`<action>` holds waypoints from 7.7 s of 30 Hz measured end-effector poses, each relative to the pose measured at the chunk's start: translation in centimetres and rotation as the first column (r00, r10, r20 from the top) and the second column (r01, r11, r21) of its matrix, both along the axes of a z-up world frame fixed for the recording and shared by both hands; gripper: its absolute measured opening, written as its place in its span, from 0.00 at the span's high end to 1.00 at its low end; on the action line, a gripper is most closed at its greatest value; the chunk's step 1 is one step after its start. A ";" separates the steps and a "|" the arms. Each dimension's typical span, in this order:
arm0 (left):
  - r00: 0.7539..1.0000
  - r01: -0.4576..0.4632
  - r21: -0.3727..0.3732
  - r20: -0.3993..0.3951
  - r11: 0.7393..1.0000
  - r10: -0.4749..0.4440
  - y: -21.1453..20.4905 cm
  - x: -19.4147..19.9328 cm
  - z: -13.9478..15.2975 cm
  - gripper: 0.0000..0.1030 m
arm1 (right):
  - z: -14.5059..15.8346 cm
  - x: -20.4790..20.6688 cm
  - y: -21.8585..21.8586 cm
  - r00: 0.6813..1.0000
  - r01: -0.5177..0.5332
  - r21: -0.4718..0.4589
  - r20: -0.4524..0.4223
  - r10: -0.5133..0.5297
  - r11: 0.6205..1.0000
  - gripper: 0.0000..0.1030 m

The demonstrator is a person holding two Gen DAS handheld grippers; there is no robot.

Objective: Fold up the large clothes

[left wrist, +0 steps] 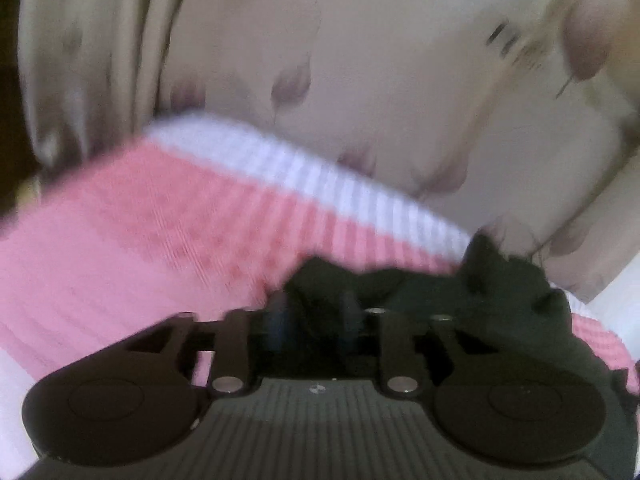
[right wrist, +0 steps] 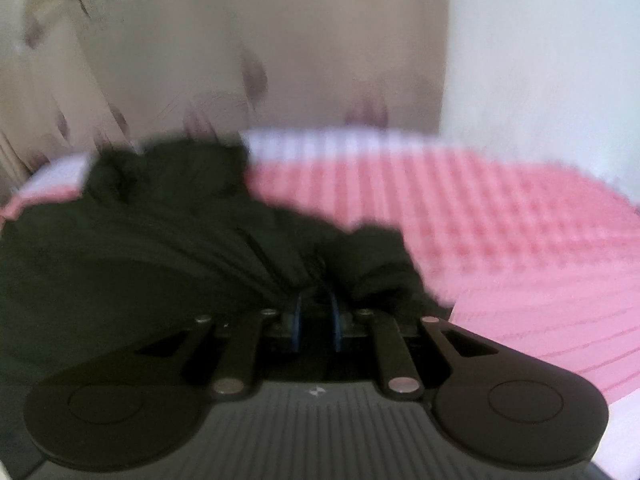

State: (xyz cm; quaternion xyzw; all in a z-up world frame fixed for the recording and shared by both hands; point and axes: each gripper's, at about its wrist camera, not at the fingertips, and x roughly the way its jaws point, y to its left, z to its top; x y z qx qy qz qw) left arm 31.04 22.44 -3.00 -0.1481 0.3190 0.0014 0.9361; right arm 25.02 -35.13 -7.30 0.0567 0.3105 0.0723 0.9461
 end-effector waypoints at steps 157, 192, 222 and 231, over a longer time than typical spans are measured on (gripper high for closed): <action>0.950 0.293 -0.164 -0.063 0.942 -0.306 -3.8 1.6 4.7 0.83 | -2.9 0.5 17.0 0.934 -0.352 0.048 -0.050 0.354 0.935 0.87; 0.919 0.360 -0.678 0.141 0.641 -0.367 -21.9 -2.1 -2.2 0.64 | -1.4 -10.3 3.6 0.949 -0.312 0.695 0.204 0.239 0.647 0.47; 0.937 0.349 -0.802 0.287 0.485 -0.199 -12.7 -13.1 -7.6 0.34 | -2.0 -6.5 5.4 0.975 -0.196 0.652 0.051 0.215 0.732 0.42; 0.858 0.508 -0.736 0.383 0.448 -0.342 -18.6 -13.0 -8.2 0.33 | 0.2 -3.2 5.8 0.968 -0.162 0.613 -0.052 0.244 0.773 0.23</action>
